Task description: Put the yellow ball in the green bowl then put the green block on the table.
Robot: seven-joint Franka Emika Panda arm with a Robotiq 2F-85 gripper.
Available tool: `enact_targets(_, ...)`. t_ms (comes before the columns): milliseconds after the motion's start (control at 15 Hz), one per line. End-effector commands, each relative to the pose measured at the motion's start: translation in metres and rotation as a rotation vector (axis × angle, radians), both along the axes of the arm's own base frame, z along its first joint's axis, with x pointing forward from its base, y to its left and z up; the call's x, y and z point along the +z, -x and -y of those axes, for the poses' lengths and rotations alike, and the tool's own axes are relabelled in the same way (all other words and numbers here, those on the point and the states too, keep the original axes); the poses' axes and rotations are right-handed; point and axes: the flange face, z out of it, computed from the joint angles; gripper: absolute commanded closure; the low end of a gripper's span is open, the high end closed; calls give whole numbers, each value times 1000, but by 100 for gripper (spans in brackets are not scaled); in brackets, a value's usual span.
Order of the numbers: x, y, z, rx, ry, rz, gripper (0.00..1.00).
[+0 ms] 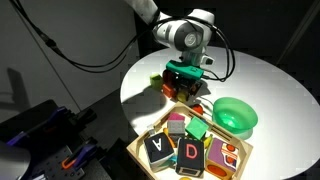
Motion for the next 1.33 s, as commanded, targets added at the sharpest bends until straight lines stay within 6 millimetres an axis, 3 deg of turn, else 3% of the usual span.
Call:
enact_targets(0, 20, -3, 6, -37, 26, -21, 65)
enact_targets(600, 66, 5, 27, -81, 35, 12, 65)
enact_targets(1267, 115, 25, 90, -196, 42, 83, 65)
